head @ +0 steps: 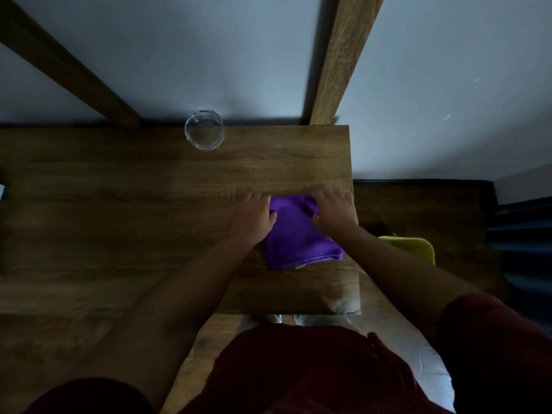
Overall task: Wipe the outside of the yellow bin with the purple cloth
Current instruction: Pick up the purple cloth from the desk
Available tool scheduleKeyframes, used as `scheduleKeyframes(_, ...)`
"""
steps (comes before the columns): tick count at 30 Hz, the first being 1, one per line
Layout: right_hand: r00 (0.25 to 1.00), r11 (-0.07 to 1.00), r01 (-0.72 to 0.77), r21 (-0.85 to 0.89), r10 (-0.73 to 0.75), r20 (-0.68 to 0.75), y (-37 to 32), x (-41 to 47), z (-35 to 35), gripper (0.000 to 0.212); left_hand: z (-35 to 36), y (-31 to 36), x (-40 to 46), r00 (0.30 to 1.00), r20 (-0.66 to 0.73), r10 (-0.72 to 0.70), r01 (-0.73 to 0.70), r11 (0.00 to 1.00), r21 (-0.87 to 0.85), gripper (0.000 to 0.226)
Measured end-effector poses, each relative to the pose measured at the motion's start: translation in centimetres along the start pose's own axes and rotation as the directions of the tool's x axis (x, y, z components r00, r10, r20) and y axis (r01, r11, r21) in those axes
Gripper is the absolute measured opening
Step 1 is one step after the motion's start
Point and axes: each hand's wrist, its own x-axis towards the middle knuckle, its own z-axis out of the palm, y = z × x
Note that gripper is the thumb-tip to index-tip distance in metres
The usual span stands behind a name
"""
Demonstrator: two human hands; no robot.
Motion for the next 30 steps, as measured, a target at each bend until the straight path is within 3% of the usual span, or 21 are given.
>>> scheduleKeyframes(6, 1.0, 0.995, -0.01, 0.102, 0.012, -0.014, 1.0, -0.7, -0.3, 0.042, -0.6, 1.0, -0.1, 1.0, 0.016, -0.023, 0.025, 0.996, -0.091, 0.047)
scheduleKeyframes(8, 1.0, 0.995, 0.01, 0.1, -0.007, -0.027, 1.7, -1.6, -0.8, 0.039, -1.3, 1.2, -0.5, 0.999, 0.037, -0.013, 0.021, 0.977, -0.214, 0.04)
scheduleKeyframes(11, 0.995, 0.986, 0.037, 0.164, -0.021, -0.1, 3.1, -3.6, -1.7, 0.027, -3.0, 1.8, -1.7, 0.989, 0.139, -0.057, 0.122, 0.848, -0.515, 0.027)
scheduleKeyframes(14, 0.989, 0.971, 0.077, 0.226, -0.046, -0.14, 4.5, -6.0, -2.5, 0.012, -3.8, 2.7, -3.8, 0.984, 0.17, -0.055, 0.154, 0.745, -0.649, 0.015)
scheduleKeyframes(16, 0.988, 0.951, 0.099, 0.291, -0.058, -0.146, 5.2, -7.6, -3.3, 0.011, -3.8, 3.2, -4.9, 0.988, 0.145, -0.062, 0.147, 0.685, -0.713, 0.011)
scheduleKeyframes(19, 0.981, 0.926, 0.162, 0.341, -0.116, -0.153, 6.3, -10.0, -4.9, 0.016, -4.7, 4.6, -6.4, 0.99, 0.079, -0.116, 0.128, 0.517, -0.847, 0.011)
scheduleKeyframes(23, 0.955, 0.856, 0.248, 0.454, -0.136, -0.264, 7.5, -13.7, -6.7, 0.022, -6.5, 7.1, -8.8, 0.985, 0.008, -0.17, 0.07, 0.363, -0.929, 0.015)
scheduleKeyframes(26, 0.953, 0.671, 0.239, 0.701, -0.024, -0.302, 8.2, -16.7, -8.5, 0.021, -8.1, 9.1, -10.7, 0.985, 0.02, -0.174, 0.06, 0.227, -0.972, 0.031)
scheduleKeyframes(28, 0.967, 0.415, 0.214, 0.884, 0.038, -0.251, 8.4, -19.0, -9.8, 0.017, -9.2, 10.5, -12.0, 0.987, 0.03, -0.156, 0.053, 0.144, -0.988, 0.045)
scheduleKeyframes(30, 0.967, 0.157, 0.23, 0.96, 0.072, -0.244, 8.6, -21.3, -11.0, 0.019, -10.3, 11.9, -13.1, 0.991, 0.04, -0.125, 0.049, 0.067, -0.997, 0.05)
